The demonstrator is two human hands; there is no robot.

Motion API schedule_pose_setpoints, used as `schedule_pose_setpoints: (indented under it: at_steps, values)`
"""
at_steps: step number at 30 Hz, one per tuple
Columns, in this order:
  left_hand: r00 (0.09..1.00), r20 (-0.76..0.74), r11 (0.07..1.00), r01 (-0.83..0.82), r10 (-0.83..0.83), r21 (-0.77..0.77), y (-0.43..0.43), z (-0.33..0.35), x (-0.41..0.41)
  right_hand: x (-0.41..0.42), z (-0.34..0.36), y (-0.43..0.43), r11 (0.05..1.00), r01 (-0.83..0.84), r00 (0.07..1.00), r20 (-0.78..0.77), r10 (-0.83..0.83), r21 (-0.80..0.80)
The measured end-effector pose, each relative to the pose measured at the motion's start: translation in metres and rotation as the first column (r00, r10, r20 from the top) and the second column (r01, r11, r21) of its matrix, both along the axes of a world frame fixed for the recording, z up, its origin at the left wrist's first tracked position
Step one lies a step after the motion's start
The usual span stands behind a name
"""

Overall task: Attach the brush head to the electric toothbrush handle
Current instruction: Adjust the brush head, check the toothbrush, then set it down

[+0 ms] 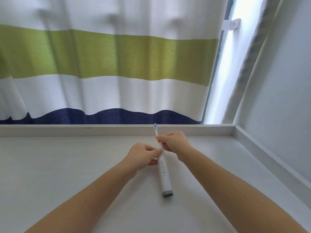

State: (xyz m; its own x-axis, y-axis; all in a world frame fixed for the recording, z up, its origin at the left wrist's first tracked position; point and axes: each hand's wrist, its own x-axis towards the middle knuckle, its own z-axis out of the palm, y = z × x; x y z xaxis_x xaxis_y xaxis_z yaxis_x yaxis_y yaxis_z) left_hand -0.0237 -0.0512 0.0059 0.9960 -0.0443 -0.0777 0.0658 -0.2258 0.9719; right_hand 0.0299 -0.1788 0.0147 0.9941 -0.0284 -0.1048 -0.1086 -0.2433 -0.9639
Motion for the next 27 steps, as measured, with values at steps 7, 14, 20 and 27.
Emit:
schedule_pose_setpoints:
  at_steps: [7,14,20,27]
  values:
    - [0.999,0.014,0.982,-0.049,0.047,0.181,-0.001,-0.008,0.012,0.007,-0.012,0.004,0.98,0.071,0.997,0.03,-0.067,-0.186]
    - [0.994,0.105,0.949,-0.04,0.007,0.314,-0.004,-0.014,0.014,0.004,-0.018,0.002,0.95,0.064,0.997,0.051,-0.051,-0.307]
    - [0.99,0.138,0.956,-0.068,0.029,0.286,-0.006,-0.015,0.015,0.0,-0.016,-0.003,0.935,0.031,0.996,0.092,0.002,-0.353]
    - [0.989,0.145,0.959,-0.053,0.012,0.279,-0.007,-0.019,0.017,-0.005,-0.019,-0.009,0.941,0.012,0.994,0.107,0.026,-0.338]
